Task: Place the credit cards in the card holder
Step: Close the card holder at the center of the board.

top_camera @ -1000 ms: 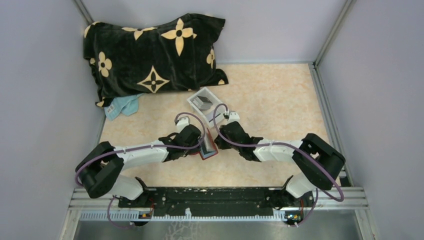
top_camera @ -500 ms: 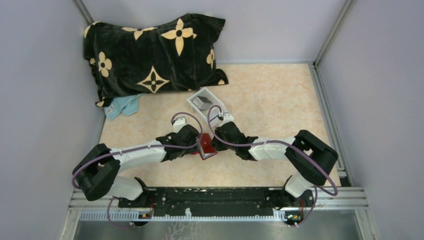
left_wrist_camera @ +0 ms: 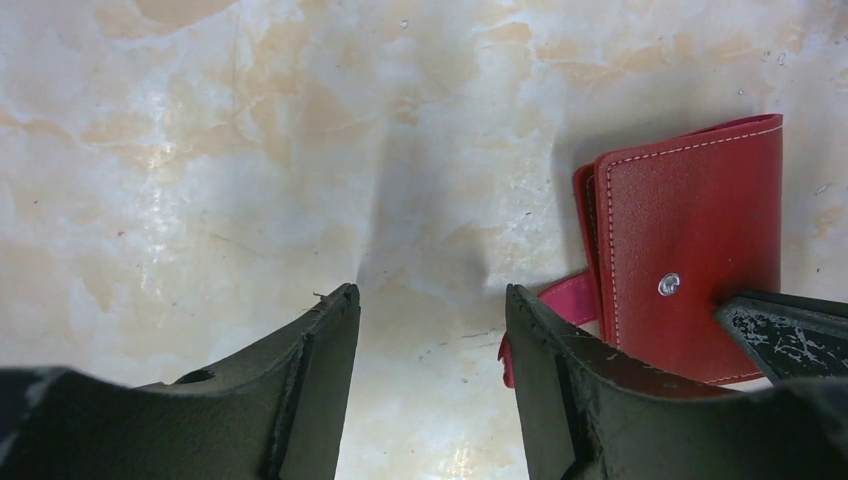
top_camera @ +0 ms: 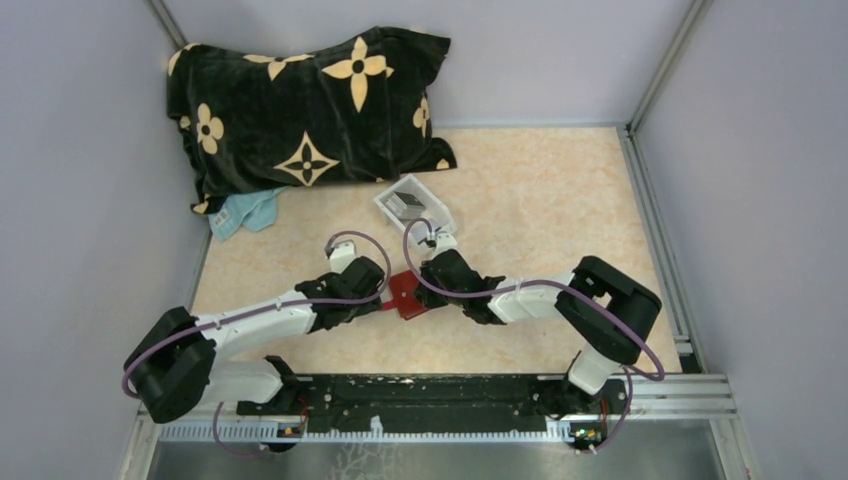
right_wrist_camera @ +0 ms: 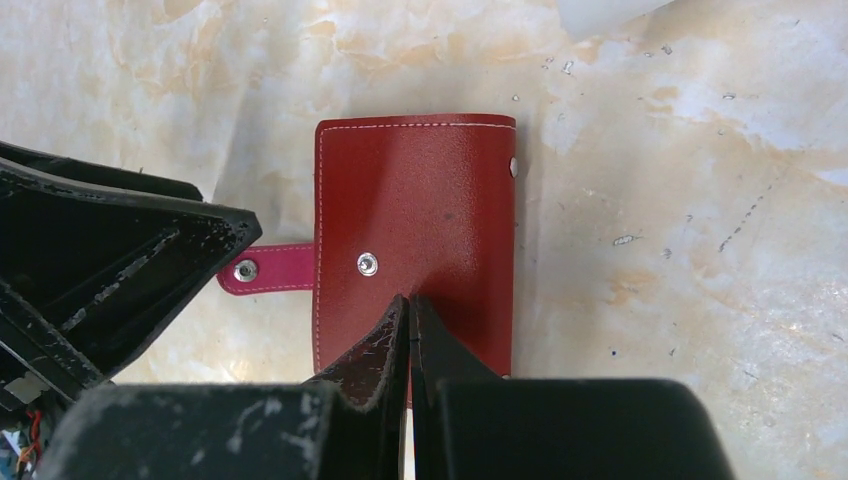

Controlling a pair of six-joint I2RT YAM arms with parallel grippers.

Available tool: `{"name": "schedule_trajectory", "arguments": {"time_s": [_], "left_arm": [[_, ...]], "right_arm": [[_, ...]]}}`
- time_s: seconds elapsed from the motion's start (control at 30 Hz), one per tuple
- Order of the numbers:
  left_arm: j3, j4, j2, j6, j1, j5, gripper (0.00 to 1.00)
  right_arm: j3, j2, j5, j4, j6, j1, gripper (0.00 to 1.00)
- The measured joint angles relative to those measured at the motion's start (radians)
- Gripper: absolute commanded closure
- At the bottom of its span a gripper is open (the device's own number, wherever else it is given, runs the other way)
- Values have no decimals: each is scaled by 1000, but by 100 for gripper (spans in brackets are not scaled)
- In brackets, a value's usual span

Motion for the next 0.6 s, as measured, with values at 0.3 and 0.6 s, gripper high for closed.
{"name": "schedule_trajectory", "arguments": {"time_s": [0.3, 0.6], "left_arm": [[-110, -5, -207, -69, 1, -19, 40], [-233, 23, -402, -122, 1, 1, 42]], "right_arm": [[8, 44, -5, 63, 13, 3, 100], [8, 54, -6, 82, 18, 3, 100]]}}
